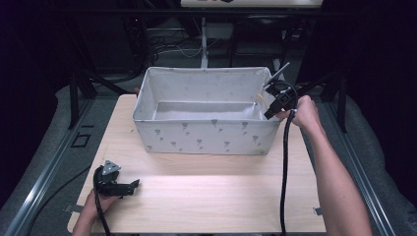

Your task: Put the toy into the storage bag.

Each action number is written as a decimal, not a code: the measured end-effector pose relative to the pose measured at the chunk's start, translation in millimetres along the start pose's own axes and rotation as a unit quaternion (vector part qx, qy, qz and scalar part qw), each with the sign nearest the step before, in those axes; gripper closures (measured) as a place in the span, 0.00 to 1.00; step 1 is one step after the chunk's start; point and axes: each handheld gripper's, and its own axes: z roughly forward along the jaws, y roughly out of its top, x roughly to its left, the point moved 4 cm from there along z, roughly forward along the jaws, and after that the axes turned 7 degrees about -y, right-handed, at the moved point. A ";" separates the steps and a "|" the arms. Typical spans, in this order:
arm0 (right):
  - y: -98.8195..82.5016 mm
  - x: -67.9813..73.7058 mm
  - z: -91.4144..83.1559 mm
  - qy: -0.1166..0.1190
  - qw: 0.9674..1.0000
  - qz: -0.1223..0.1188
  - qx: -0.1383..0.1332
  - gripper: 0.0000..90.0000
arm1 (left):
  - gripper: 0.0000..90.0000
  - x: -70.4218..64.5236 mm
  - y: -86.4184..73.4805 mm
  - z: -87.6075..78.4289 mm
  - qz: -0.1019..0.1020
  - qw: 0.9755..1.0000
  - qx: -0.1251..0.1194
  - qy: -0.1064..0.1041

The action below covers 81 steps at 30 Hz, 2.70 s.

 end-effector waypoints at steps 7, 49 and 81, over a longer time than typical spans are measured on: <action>3.7 1.6 -17.8 0.004 1.000 0.002 -0.024 0.79 | 0.00 -0.1 0.0 0.0 0.000 1.000 0.000 0.000; 2.4 125.2 -54.3 0.039 0.988 -0.110 -0.099 0.00 | 0.00 -0.1 0.0 0.4 0.000 1.000 -0.002 0.002; -73.5 189.2 46.4 0.080 0.984 -0.143 -0.065 0.00 | 0.00 -0.1 0.0 0.4 0.000 1.000 -0.003 0.002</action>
